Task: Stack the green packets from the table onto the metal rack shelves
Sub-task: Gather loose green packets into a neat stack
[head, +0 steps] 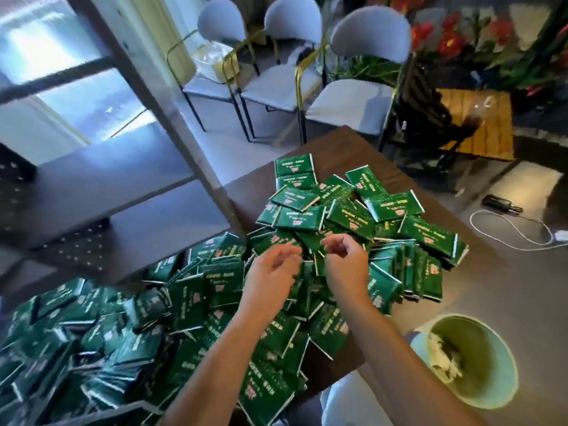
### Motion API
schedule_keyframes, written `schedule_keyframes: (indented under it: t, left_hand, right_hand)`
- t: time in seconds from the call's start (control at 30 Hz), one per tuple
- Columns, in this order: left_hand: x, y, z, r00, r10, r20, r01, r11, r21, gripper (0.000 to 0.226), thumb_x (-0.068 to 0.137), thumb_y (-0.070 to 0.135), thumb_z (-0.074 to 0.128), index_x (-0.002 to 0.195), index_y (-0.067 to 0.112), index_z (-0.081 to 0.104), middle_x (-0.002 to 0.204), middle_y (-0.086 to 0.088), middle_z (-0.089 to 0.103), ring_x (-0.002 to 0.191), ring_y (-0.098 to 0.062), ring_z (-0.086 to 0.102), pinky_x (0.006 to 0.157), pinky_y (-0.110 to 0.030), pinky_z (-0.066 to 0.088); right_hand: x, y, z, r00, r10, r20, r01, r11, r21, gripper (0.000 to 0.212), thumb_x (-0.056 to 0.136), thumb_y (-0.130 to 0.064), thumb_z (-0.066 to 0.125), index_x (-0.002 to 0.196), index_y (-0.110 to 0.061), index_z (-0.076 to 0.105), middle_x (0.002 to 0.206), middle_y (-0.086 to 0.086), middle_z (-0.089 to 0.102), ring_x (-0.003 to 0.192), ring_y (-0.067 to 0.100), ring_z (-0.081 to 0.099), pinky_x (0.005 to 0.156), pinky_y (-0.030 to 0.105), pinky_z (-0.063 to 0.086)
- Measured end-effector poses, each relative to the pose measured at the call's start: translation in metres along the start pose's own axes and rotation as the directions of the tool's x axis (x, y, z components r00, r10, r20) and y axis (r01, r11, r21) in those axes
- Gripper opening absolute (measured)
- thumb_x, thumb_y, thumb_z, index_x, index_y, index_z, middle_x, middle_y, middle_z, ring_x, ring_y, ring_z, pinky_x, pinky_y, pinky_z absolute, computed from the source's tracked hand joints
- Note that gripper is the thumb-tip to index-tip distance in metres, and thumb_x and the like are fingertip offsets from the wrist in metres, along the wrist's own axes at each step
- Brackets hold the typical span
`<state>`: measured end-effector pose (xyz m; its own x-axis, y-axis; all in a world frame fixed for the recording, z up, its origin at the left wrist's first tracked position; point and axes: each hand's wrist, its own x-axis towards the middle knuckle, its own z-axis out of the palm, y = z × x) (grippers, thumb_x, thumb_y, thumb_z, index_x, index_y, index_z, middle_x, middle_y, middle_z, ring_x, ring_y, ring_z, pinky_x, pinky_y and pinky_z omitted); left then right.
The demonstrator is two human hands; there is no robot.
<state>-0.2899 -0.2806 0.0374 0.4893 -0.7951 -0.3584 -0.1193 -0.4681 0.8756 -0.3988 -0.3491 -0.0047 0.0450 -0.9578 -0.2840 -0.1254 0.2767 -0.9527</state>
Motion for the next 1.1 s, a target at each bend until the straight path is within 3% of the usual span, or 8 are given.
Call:
schedule_keyframes:
  t: [0.23,0.4,0.5,0.7,0.8,0.9,1.0,1.1]
  left_hand:
    - [-0.023,-0.082,-0.099,0.967,-0.029,-0.252,0.022,0.999,-0.030,0.022,0.095,0.016,0.065,0.089,0.036,0.072,0.087,0.010,0.074,0.082,-0.010,0.067,0.085,-0.039,0.056]
    - [-0.036,-0.121,-0.134,0.967,0.046,-0.250,-0.015,0.992,0.125,0.015,0.099,0.025,0.060,0.100,0.037,0.068,0.088,0.015,0.069,0.074,0.005,0.061,0.063,-0.010,0.045]
    - [-0.042,-0.141,-0.141,0.945,0.093,-0.313,-0.018,0.972,0.232,0.016,0.099,0.028,0.058,0.107,0.038,0.067,0.097,0.019,0.068,0.086,0.012,0.060,0.070,-0.006,0.045]
    - [-0.056,-0.169,-0.135,0.937,0.260,-0.234,-0.112,0.858,0.502,0.027,0.099,0.035,0.058,0.125,0.040,0.058,0.117,0.024,0.058,0.107,0.004,0.056,0.096,-0.020,0.048]
    - [-0.062,-0.181,-0.134,0.936,0.306,-0.173,-0.128,0.754,0.644,0.034,0.100,0.046,0.051,0.134,0.044,0.049,0.127,0.023,0.052,0.115,0.002,0.051,0.099,-0.020,0.043]
    - [-0.081,-0.201,-0.129,0.939,0.339,-0.067,-0.176,0.635,0.752,0.041,0.099,0.056,0.046,0.139,0.047,0.041,0.135,0.027,0.044,0.122,0.006,0.042,0.105,-0.020,0.040]
    - [-0.101,-0.215,-0.123,0.931,0.365,-0.010,-0.205,0.546,0.812,0.047,0.098,0.059,0.044,0.143,0.047,0.038,0.140,0.028,0.040,0.128,0.006,0.037,0.111,-0.020,0.035]
    - [-0.111,-0.240,-0.103,0.909,0.416,-0.009,-0.211,0.479,0.852,0.050,0.099,0.056,0.044,0.146,0.041,0.042,0.151,0.018,0.039,0.138,-0.006,0.035,0.118,-0.031,0.030]
  right_hand:
    - [-0.049,0.030,0.110,0.960,-0.087,0.266,0.119,0.987,-0.108,0.049,0.069,0.024,0.043,0.075,-0.021,0.062,0.079,-0.003,0.061,0.074,0.011,0.054,0.061,0.005,0.039]
    - [-0.059,0.050,0.139,0.899,-0.229,0.373,0.314,0.931,-0.186,0.052,0.064,0.025,0.044,0.075,-0.022,0.065,0.080,0.000,0.063,0.071,0.008,0.053,0.063,0.009,0.040]
    - [-0.061,0.064,0.147,0.861,-0.277,0.427,0.390,0.898,-0.205,0.052,0.064,0.025,0.044,0.076,-0.021,0.066,0.080,-0.006,0.063,0.071,0.000,0.054,0.062,0.009,0.037]
    - [-0.061,0.089,0.142,0.778,-0.283,0.561,0.456,0.868,-0.194,0.049,0.071,0.023,0.049,0.078,-0.022,0.068,0.074,-0.008,0.061,0.058,0.004,0.049,0.052,0.015,0.034]
    - [-0.067,0.093,0.132,0.648,-0.310,0.695,0.605,0.764,-0.224,0.038,0.082,0.009,0.062,0.091,-0.028,0.068,0.090,-0.015,0.063,0.074,-0.005,0.057,0.067,0.011,0.040]
    - [-0.068,0.103,0.115,0.492,-0.323,0.808,0.777,0.582,-0.240,0.030,0.091,-0.013,0.067,0.104,-0.039,0.066,0.112,-0.025,0.058,0.107,-0.004,0.054,0.094,0.023,0.042]
    - [-0.072,0.110,0.092,0.451,-0.364,0.815,0.858,0.426,-0.285,0.026,0.092,-0.027,0.066,0.116,-0.038,0.065,0.122,-0.023,0.054,0.119,0.001,0.048,0.106,0.026,0.037]
    - [-0.091,0.128,0.074,0.429,-0.386,0.817,0.894,0.309,-0.324,0.031,0.092,-0.030,0.067,0.123,-0.030,0.064,0.132,-0.011,0.053,0.129,0.011,0.044,0.112,0.026,0.031]
